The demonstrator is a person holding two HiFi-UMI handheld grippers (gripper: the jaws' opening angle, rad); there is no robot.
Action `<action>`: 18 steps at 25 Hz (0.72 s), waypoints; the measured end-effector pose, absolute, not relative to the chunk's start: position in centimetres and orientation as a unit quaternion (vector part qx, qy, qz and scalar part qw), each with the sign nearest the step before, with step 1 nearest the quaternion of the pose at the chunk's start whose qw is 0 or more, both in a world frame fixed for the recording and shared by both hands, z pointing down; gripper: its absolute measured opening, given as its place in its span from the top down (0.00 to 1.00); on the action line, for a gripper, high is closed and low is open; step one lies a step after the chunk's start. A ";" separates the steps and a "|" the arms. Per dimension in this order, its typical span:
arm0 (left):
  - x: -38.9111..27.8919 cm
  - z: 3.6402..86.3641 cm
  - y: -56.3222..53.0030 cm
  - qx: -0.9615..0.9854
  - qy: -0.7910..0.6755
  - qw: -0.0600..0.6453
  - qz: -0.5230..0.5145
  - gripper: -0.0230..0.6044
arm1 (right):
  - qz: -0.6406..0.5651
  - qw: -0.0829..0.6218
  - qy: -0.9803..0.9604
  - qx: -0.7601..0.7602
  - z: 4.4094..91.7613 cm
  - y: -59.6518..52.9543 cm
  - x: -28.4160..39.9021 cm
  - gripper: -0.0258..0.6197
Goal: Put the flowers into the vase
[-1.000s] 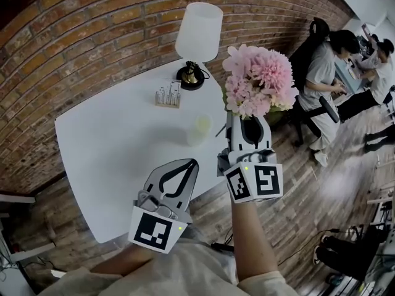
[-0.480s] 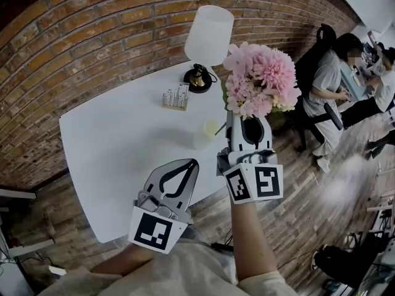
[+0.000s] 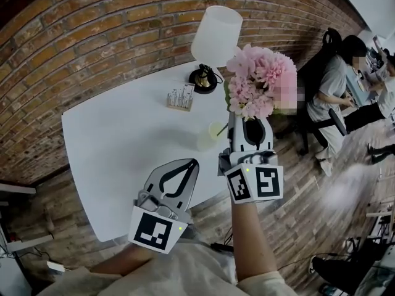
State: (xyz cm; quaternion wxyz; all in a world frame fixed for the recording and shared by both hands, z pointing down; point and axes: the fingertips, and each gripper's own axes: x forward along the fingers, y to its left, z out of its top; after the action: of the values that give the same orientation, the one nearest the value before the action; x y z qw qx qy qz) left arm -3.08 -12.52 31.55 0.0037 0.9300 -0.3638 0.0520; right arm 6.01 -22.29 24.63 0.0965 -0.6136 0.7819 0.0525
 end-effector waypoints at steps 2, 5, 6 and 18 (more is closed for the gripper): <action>-3.0 31.6 -12.7 0.930 -0.365 0.004 0.053 0.95 | 0.051 0.096 0.782 -0.614 24.9 -22.5 6.1 0.86; -2.9 31.8 -12.9 0.929 -0.365 0.005 0.056 0.95 | 0.052 0.094 0.783 -0.613 25.4 -22.8 6.2 0.86; -2.9 31.9 -12.9 0.929 -0.365 0.006 0.058 0.95 | 0.052 0.094 0.783 -0.612 25.6 -22.9 6.1 0.86; -2.8 32.6 -14.0 0.924 -0.376 0.008 0.073 0.95 | 0.053 0.080 0.787 -0.609 29.1 -23.5 5.6 0.85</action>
State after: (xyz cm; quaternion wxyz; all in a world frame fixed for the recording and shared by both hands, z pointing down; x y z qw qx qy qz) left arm -2.84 -14.03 32.61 0.0077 0.9236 -0.3764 0.0730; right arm 5.61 -23.49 29.10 0.0801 -0.6092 0.7872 0.0527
